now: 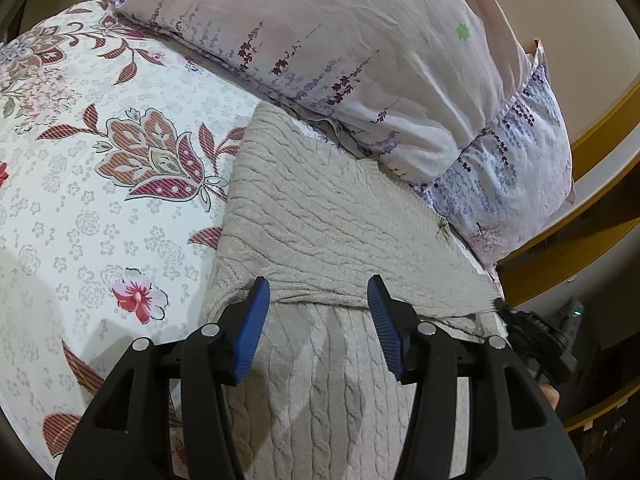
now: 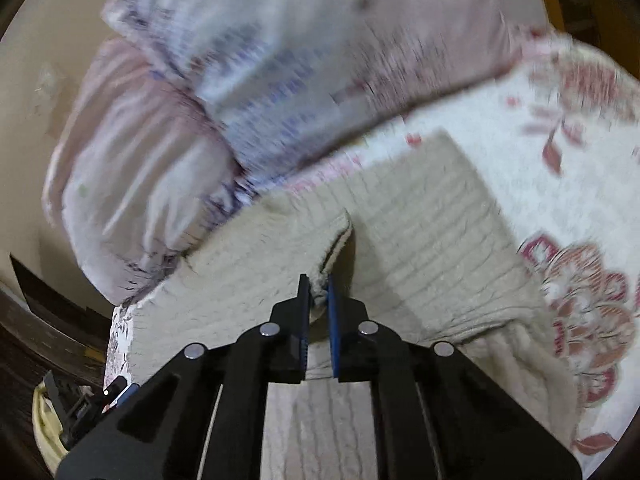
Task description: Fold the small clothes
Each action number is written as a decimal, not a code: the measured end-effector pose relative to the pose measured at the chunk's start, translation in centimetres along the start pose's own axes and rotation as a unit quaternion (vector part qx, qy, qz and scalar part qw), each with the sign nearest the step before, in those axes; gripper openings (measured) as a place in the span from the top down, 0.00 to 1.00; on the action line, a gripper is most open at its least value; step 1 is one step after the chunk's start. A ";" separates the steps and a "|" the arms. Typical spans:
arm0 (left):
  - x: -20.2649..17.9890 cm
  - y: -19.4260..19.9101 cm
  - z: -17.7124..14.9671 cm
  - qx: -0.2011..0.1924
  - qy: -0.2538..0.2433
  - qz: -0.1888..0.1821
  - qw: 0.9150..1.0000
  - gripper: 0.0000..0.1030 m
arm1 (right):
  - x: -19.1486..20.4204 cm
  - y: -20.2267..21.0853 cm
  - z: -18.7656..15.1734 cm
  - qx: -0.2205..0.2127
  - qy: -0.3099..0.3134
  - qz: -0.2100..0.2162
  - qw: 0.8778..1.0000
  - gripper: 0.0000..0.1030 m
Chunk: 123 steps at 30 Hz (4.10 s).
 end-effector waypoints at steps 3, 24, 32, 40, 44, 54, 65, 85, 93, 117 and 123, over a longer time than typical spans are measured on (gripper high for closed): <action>0.0 0.0 0.0 0.002 -0.003 -0.001 1.000 0.49 | 0.7 1.9 -0.7 -0.018 0.015 0.003 1.000 0.93; 1.6 5.9 -3.9 0.015 -0.036 -0.009 0.999 0.47 | -3.2 5.9 -2.7 0.028 0.054 -0.014 0.998 0.46; 2.9 9.0 -7.8 0.038 -0.013 -0.029 0.999 0.47 | -8.8 11.2 -5.4 0.072 0.030 -0.036 0.996 0.46; 1.1 9.9 -11.4 0.067 -0.016 -0.082 0.994 0.56 | -11.2 12.2 -9.5 0.138 -0.010 0.023 0.990 0.71; 0.4 9.9 -13.4 0.090 -0.007 -0.123 0.988 0.58 | -11.0 12.5 -11.2 0.170 -0.010 0.063 0.983 0.75; -0.5 10.0 -15.7 0.137 -0.032 -0.178 0.974 0.58 | -8.8 13.9 -13.5 0.208 0.056 0.101 0.971 0.76; -2.8 8.8 -15.9 0.160 -0.104 -0.134 0.972 0.94 | -5.5 14.4 -13.1 0.189 0.132 0.084 0.969 0.93; -5.6 9.3 -3.2 -0.009 -0.148 -0.043 0.988 0.95 | -1.8 15.4 -5.1 -0.064 0.161 0.092 0.981 0.93; -7.2 6.1 3.4 -0.043 -0.150 -0.034 0.987 0.95 | 0.3 12.5 -0.7 -0.093 0.145 0.093 0.981 0.93; -0.3 -6.1 7.8 0.040 0.000 -0.051 0.998 0.95 | -4.7 -1.2 2.6 0.035 0.040 0.030 0.998 0.74; 0.6 -6.8 8.3 0.045 0.047 -0.090 0.994 0.95 | -4.5 -1.5 2.9 0.038 0.031 0.050 0.998 0.92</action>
Point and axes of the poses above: each gripper's, at about its wrist camera, not at the fingertips, and y roughly against the way its jaws point, x to its left, z to its top, the point moved 1 cm from there along -y, roughly the way its jaws point, and after that the axes turned 4 degrees about -y, right-handed, at the moved point
